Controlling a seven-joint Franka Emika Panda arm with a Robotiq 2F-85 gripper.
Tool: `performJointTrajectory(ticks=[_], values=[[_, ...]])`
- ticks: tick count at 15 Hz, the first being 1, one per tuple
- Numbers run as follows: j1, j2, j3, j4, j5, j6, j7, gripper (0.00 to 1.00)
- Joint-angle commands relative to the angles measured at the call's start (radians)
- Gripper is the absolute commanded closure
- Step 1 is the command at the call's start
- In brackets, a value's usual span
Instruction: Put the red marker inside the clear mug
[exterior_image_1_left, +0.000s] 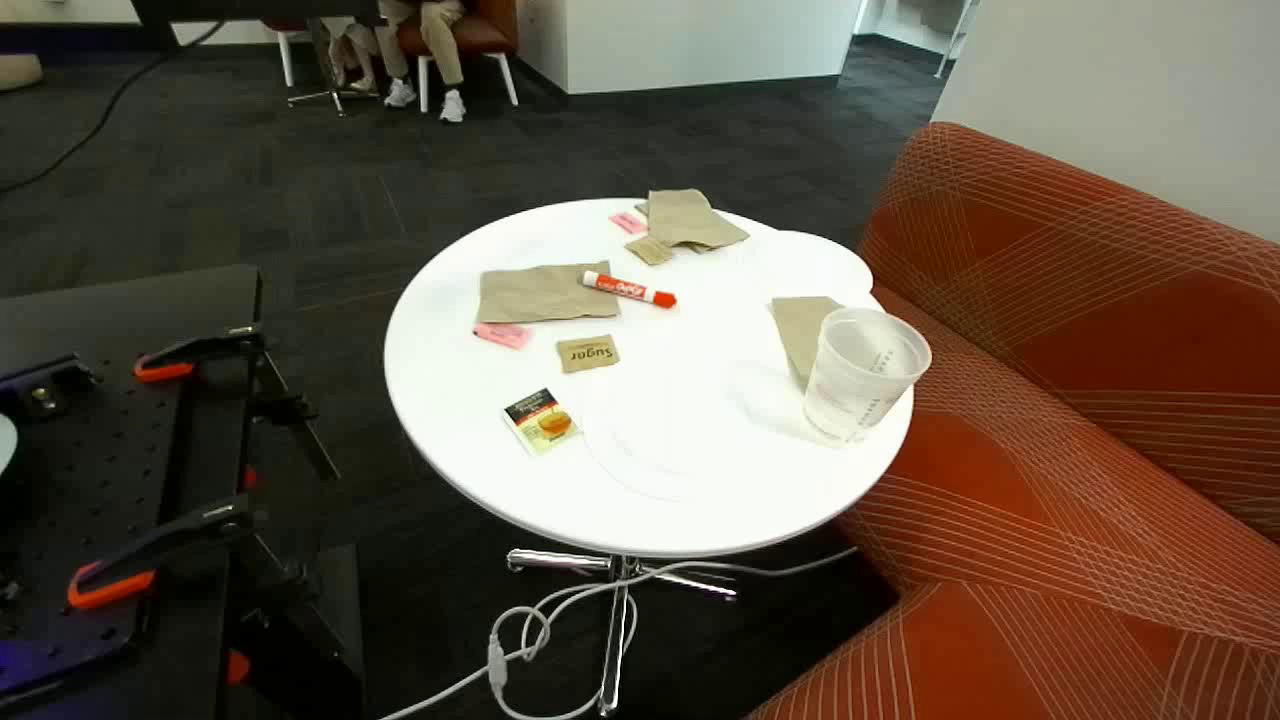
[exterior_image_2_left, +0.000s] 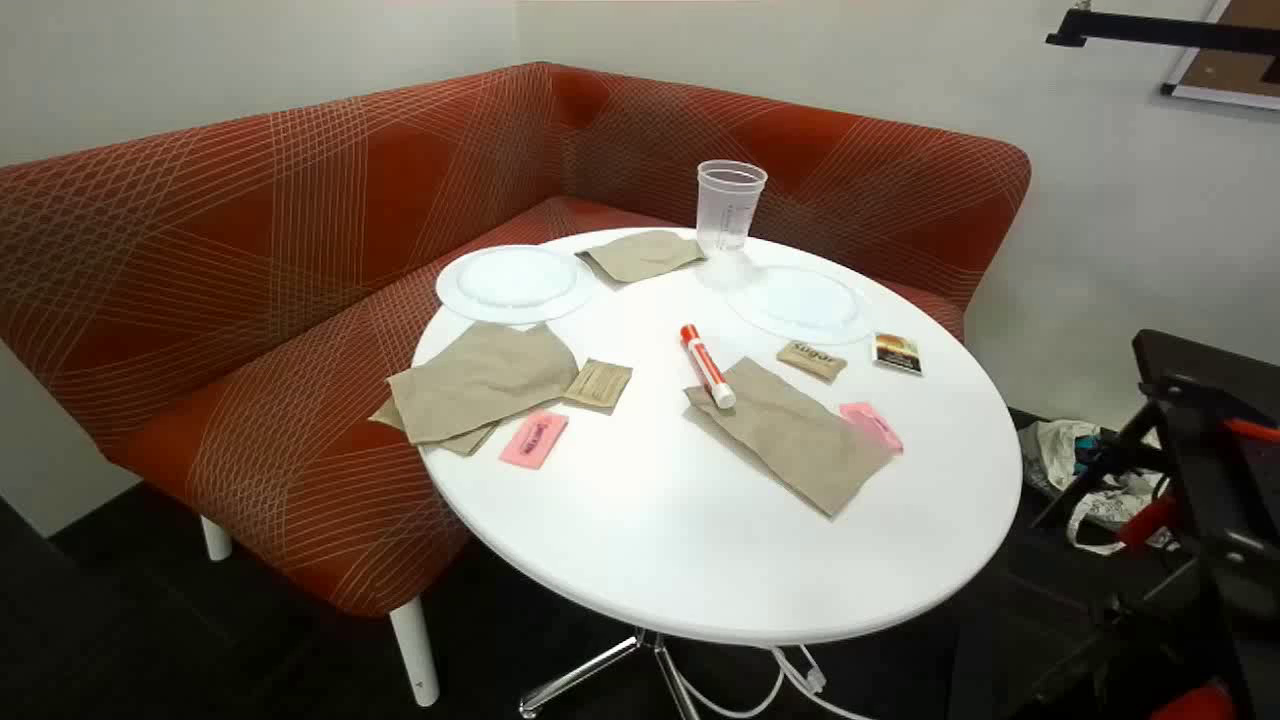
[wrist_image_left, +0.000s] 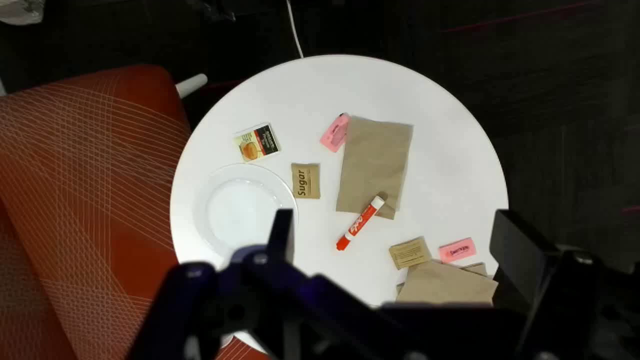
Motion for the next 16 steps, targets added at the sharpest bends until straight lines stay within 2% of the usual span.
performJointTrajectory(ticks=[1,7,10,12,16], values=[[0.007,0.001,-0.006,0.002,-0.002,-0.002,0.002,0.00],[0.007,0.001,-0.006,0.002,-0.002,-0.002,0.002,0.00],[0.001,0.047,-0.004,-0.003,-0.001,0.036,0.023,0.00],[-0.002,0.087,-0.007,-0.020,0.006,0.085,0.037,0.00],[-0.002,0.170,-0.011,-0.089,0.020,0.270,0.115,0.00]])
